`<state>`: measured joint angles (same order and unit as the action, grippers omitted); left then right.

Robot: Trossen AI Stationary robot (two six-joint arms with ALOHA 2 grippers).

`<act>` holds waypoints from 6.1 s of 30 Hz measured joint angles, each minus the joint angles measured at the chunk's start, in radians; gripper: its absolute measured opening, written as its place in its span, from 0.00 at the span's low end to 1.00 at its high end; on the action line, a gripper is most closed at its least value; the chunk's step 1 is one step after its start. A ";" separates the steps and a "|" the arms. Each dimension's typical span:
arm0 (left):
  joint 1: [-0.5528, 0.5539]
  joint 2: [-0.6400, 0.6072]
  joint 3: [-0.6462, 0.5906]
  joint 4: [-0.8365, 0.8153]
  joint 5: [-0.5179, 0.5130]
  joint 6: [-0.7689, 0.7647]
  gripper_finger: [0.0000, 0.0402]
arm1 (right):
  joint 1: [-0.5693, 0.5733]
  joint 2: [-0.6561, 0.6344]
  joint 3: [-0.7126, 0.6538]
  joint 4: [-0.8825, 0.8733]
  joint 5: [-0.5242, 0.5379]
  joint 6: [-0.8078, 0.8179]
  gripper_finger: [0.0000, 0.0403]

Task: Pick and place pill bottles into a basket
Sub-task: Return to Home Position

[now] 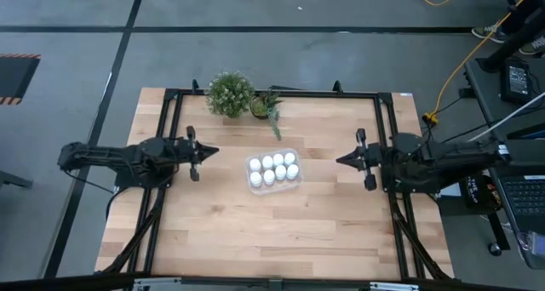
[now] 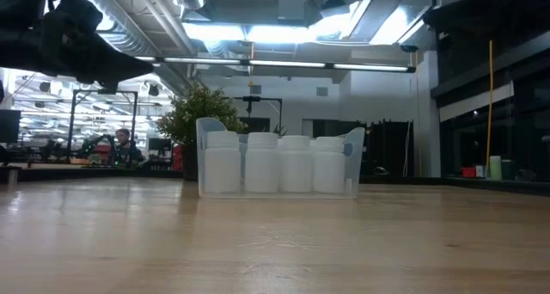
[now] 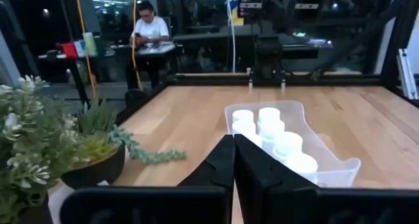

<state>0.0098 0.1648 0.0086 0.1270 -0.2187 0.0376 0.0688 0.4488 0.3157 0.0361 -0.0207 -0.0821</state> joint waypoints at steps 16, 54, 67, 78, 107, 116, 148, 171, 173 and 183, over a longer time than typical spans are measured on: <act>0.022 -0.124 0.000 -0.083 0.010 0.062 0.00 | -0.056 -0.212 -0.033 -0.177 -0.008 -0.007 0.00; 0.021 -0.121 0.000 -0.074 -0.079 0.055 0.00 | -0.056 -0.429 -0.159 -0.137 -0.018 0.078 0.03; 0.021 -0.121 0.000 -0.060 -0.214 0.055 0.01 | -0.056 -0.429 -0.159 -0.138 -0.018 0.078 0.03; 0.021 -0.121 0.000 -0.060 -0.205 0.055 0.00 | -0.055 -0.429 -0.159 -0.138 -0.018 0.078 0.05; 0.021 -0.121 0.000 -0.060 -0.202 0.055 0.03 | 0.025 -0.448 -0.159 -0.183 -0.017 0.068 0.05; 0.021 -0.121 0.000 -0.060 -0.203 0.055 0.02 | 0.032 -0.448 -0.264 -0.025 -0.017 0.102 0.05; 0.021 -0.121 0.000 -0.056 -0.203 0.055 0.02 | -0.111 -0.446 -0.309 -0.008 -0.017 0.128 0.05; 0.021 -0.121 0.000 -0.057 -0.203 0.055 0.02 | -0.111 -0.445 -0.309 -0.008 -0.017 0.127 0.05; 0.021 -0.121 0.000 -0.056 -0.203 0.055 0.02 | -0.111 -0.445 -0.309 -0.008 -0.017 0.127 0.05; 0.021 -0.121 0.000 -0.056 -0.203 0.055 0.02 | -0.111 -0.445 -0.309 -0.008 -0.017 0.127 0.05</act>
<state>0.0309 0.0437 0.0086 0.0708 -0.4217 0.0925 -0.0422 0.0040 0.0067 0.0284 -0.0378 0.0448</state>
